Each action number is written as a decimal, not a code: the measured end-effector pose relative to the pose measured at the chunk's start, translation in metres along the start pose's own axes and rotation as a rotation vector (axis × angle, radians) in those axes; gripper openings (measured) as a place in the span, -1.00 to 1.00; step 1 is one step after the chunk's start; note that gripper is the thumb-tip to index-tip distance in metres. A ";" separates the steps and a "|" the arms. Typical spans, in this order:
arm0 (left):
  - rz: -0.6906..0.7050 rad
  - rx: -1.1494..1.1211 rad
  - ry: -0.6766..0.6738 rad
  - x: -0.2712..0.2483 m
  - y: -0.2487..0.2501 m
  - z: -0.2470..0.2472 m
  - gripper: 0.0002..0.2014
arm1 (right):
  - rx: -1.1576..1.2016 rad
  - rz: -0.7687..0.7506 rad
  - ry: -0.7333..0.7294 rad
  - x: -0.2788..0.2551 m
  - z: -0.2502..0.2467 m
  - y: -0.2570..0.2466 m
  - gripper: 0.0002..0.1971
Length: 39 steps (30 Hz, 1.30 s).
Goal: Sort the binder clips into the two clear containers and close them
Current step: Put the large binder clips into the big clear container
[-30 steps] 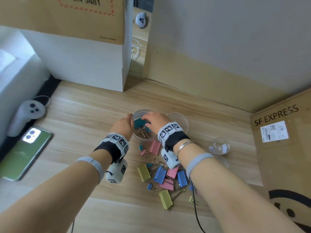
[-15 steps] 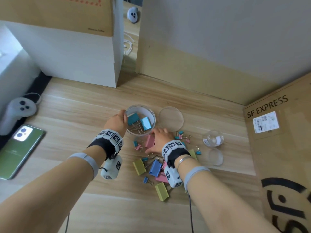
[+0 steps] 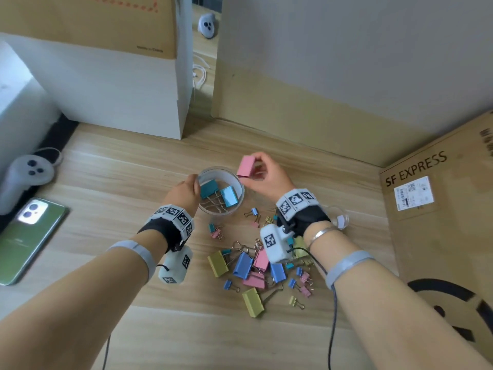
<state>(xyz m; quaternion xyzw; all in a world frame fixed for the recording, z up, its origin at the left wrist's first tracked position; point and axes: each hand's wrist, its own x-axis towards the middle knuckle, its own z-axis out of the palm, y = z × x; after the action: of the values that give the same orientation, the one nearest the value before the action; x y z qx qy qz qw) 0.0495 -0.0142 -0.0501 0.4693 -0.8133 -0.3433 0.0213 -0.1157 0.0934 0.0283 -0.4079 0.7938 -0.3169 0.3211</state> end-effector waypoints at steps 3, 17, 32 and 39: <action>0.008 -0.020 -0.012 -0.003 0.002 -0.001 -0.60 | -0.139 -0.118 -0.122 0.012 0.027 -0.026 -0.47; 0.019 -0.047 -0.019 -0.005 -0.003 0.004 -0.60 | -0.370 -0.076 0.052 0.008 0.049 0.009 -0.78; -0.001 -0.040 -0.031 -0.009 0.002 0.004 -0.60 | -0.663 0.274 -0.369 -0.042 0.009 0.117 -0.61; 0.000 -0.051 -0.038 -0.010 0.003 0.002 -0.60 | -0.367 0.195 -0.161 -0.038 -0.015 0.068 -0.83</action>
<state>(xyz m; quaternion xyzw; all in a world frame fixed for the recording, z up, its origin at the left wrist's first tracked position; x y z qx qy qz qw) 0.0522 -0.0042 -0.0469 0.4618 -0.8047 -0.3726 0.0179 -0.1398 0.1614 -0.0045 -0.4048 0.8456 -0.1009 0.3331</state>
